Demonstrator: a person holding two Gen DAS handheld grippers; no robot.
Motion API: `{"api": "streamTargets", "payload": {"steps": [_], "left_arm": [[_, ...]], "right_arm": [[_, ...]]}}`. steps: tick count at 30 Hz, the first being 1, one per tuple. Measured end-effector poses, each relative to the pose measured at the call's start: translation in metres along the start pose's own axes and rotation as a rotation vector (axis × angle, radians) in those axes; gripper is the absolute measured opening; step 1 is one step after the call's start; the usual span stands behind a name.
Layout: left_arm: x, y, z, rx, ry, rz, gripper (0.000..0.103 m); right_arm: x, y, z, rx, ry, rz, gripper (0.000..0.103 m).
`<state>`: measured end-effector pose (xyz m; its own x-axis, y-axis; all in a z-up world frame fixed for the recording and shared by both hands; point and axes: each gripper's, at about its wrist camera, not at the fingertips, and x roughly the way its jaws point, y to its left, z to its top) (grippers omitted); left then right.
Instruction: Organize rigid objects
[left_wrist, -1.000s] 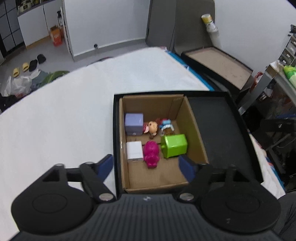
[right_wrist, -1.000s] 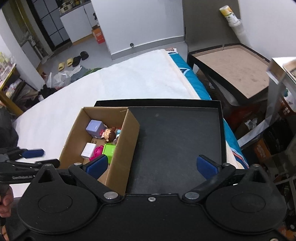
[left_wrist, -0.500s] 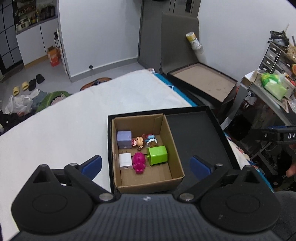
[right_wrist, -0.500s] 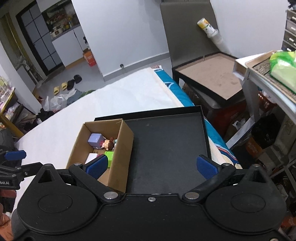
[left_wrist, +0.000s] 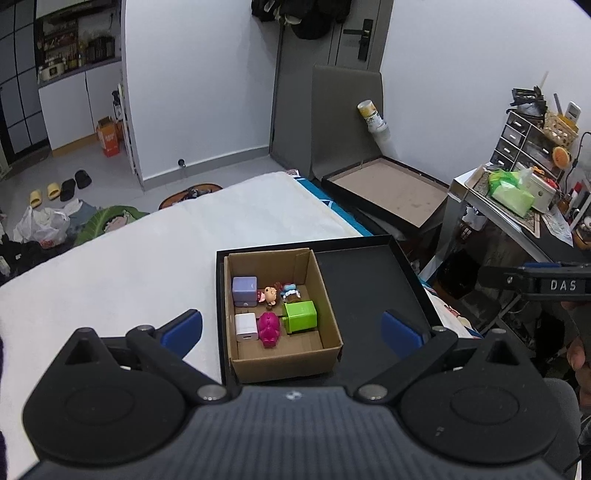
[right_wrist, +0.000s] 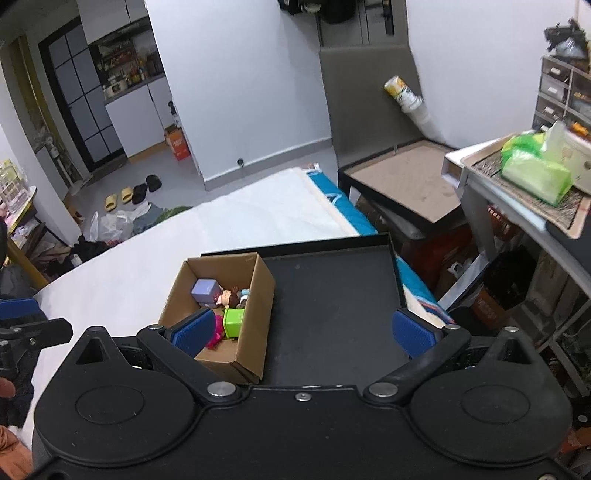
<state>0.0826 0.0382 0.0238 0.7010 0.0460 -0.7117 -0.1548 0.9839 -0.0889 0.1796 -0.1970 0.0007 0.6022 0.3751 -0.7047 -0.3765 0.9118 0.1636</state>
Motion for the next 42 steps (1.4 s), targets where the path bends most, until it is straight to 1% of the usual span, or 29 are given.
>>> {"api": "streamTargets", "payload": {"steps": [3, 7, 11, 13, 17, 21, 27, 33, 36, 38, 42], "left_arm": [[-0.011, -0.004, -0.005, 0.021, -0.025, 0.002, 0.102], [-0.024, -0.005, -0.011, -0.003, -0.039, -0.007, 0.102], [-0.039, -0.008, -0.018, 0.005, -0.061, 0.008, 0.102], [-0.046, -0.009, -0.020, -0.011, -0.074, 0.010, 0.102], [-0.057, -0.012, -0.026, -0.025, -0.084, 0.017, 0.102], [-0.066, -0.017, -0.035, -0.021, -0.086, 0.012, 0.102], [-0.071, -0.019, -0.048, -0.020, -0.081, -0.012, 0.102], [-0.069, -0.021, -0.060, -0.014, -0.065, 0.001, 0.102], [-0.072, -0.022, -0.065, -0.016, -0.075, 0.004, 0.102], [-0.073, -0.022, -0.067, -0.023, -0.084, 0.002, 0.102], [-0.073, -0.021, -0.072, -0.029, -0.076, 0.015, 0.102]], "right_arm": [[-0.014, 0.005, -0.003, 0.004, -0.037, -0.006, 0.103], [-0.029, 0.007, -0.007, 0.017, -0.060, -0.005, 0.103], [-0.043, 0.012, -0.013, 0.011, -0.072, -0.038, 0.103], [-0.052, 0.015, -0.017, 0.006, -0.089, -0.050, 0.103], [-0.065, 0.020, -0.024, 0.013, -0.103, -0.027, 0.103], [-0.074, 0.027, -0.029, -0.007, -0.128, -0.044, 0.103], [-0.084, 0.028, -0.040, -0.007, -0.134, -0.044, 0.103], [-0.090, 0.029, -0.053, -0.015, -0.130, -0.034, 0.103], [-0.091, 0.028, -0.058, -0.013, -0.124, -0.020, 0.103], [-0.090, 0.029, -0.062, -0.018, -0.120, -0.031, 0.103], [-0.090, 0.029, -0.069, -0.018, -0.115, -0.026, 0.103]]}}
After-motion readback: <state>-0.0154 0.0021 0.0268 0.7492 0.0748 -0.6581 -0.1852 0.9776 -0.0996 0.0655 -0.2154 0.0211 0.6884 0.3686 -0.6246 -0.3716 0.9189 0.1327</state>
